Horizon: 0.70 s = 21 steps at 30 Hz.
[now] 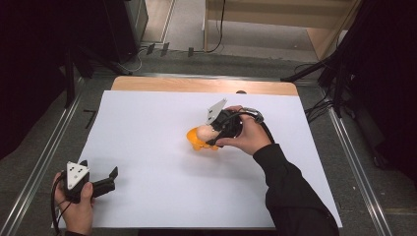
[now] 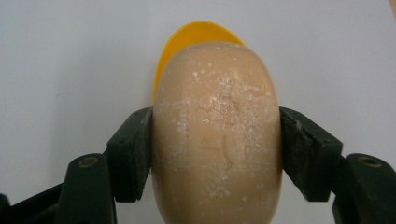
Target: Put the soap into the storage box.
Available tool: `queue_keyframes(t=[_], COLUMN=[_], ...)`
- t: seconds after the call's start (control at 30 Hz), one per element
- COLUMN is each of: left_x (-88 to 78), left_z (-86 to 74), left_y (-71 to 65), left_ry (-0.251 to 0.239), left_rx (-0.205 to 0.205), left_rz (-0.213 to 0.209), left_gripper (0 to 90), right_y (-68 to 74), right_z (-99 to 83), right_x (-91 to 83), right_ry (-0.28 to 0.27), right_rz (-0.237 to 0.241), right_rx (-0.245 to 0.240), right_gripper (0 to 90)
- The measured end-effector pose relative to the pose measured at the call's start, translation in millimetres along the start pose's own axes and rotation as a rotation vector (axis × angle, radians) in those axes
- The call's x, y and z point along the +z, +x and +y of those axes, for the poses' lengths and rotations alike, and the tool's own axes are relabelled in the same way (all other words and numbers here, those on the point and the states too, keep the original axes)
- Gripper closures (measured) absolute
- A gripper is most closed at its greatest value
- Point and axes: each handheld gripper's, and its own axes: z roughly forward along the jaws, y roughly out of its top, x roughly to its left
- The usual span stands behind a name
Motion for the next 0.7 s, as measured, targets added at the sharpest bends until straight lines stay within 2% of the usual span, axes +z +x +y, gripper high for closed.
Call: queue_keyframes(t=[0.37,0.53,0.7], left_x=[0.0,-0.1,-0.1], left_z=[0.0,0.0,0.0], left_y=[-0.2,-0.2,0.0], left_ry=[0.0,0.0,0.001], left_rx=[0.001,0.002,0.001], left_rz=[0.0,-0.001,-0.003], left_gripper=[0.3,0.3,0.3], right_y=[-3.6,-4.9,-6.7], right_z=[1.9,3.5,3.6], right_x=[0.8,4.9,6.8], right_ry=[-0.01,0.001,0.01], right_rz=[0.029,0.038,0.044], right_rx=[0.0,-0.018,-0.011], right_gripper=[33.2,33.2,33.2])
